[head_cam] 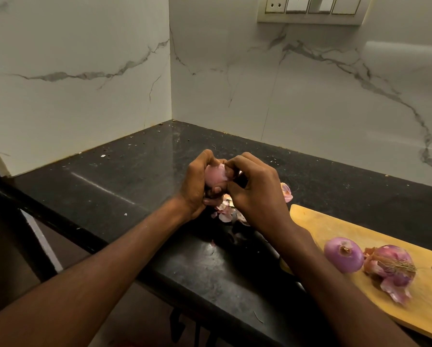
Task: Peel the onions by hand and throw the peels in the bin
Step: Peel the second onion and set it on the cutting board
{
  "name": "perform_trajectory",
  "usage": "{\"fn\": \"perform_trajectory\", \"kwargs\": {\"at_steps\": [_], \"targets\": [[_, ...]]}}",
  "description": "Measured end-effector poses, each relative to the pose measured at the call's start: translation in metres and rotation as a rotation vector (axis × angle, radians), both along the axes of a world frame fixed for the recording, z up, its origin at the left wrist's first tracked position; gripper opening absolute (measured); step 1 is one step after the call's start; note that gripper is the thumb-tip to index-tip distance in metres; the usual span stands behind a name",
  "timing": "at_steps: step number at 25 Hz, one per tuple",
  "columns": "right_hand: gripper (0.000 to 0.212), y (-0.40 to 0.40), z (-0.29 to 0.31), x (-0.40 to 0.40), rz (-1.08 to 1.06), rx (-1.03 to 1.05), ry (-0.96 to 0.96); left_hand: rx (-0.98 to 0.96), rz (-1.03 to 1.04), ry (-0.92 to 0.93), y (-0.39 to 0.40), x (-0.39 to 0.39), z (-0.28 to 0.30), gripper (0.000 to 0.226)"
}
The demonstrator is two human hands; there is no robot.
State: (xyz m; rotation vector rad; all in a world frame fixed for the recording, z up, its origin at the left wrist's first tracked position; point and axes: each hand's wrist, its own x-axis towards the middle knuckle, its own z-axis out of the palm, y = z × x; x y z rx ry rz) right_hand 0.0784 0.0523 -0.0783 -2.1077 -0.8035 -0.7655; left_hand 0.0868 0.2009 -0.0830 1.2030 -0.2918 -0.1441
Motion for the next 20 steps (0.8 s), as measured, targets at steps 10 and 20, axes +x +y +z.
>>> {"fn": "perform_trajectory", "kwargs": {"at_steps": [10,20], "targets": [[0.023,0.0027,-0.0038,-0.0056,-0.021,0.011,-0.15,-0.113,0.026,0.048,0.0025,0.0054,-0.0011,0.04],[0.017,0.0054,-0.0016,-0.0061,-0.061,0.04,-0.164,-0.078,0.003,0.066,0.0014,0.0028,0.0014,0.052]]}}
